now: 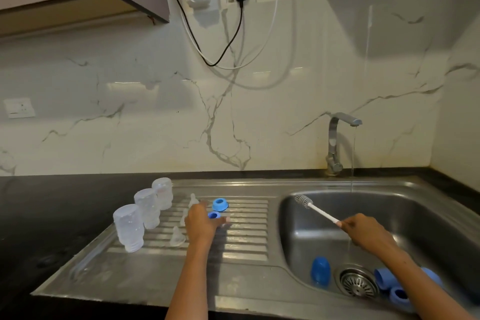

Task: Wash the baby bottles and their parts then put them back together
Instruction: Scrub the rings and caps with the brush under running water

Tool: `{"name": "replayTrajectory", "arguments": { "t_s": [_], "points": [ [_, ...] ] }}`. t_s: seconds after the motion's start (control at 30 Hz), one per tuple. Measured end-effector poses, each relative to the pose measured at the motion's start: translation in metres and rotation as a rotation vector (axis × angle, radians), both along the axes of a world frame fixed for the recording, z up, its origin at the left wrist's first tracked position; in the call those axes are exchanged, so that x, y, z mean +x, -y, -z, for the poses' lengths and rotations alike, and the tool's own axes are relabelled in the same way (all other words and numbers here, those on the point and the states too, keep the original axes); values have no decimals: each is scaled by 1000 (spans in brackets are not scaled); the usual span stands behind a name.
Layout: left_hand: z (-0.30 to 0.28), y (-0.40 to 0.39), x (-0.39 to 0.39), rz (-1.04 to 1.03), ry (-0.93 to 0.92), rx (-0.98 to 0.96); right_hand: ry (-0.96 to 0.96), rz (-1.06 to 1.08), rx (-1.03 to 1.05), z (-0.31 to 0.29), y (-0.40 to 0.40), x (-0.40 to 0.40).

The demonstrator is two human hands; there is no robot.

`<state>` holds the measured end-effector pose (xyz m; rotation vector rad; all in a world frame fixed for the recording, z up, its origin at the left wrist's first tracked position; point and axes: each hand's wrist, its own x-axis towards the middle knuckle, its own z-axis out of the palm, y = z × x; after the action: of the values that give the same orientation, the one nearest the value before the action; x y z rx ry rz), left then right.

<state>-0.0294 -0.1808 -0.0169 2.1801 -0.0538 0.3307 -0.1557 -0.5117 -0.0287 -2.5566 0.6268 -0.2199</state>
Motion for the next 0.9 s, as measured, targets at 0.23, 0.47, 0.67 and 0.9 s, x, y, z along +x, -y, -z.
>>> {"name": "replayTrajectory", "arguments": {
  "t_s": [0.23, 0.47, 0.67, 0.9],
  "points": [
    [-20, 37, -20, 34, 294, 137, -20, 161, -27, -26, 46, -34],
    [-3, 164, -38, 516, 402, 390, -37, 327, -19, -18, 100, -73],
    [33, 288, -59, 1056, 377, 786, -61, 358, 12, -10, 122, -68],
    [67, 351, -73, 1444, 500, 1069, -105, 372, -13, -4, 138, -60]
  ]
}}
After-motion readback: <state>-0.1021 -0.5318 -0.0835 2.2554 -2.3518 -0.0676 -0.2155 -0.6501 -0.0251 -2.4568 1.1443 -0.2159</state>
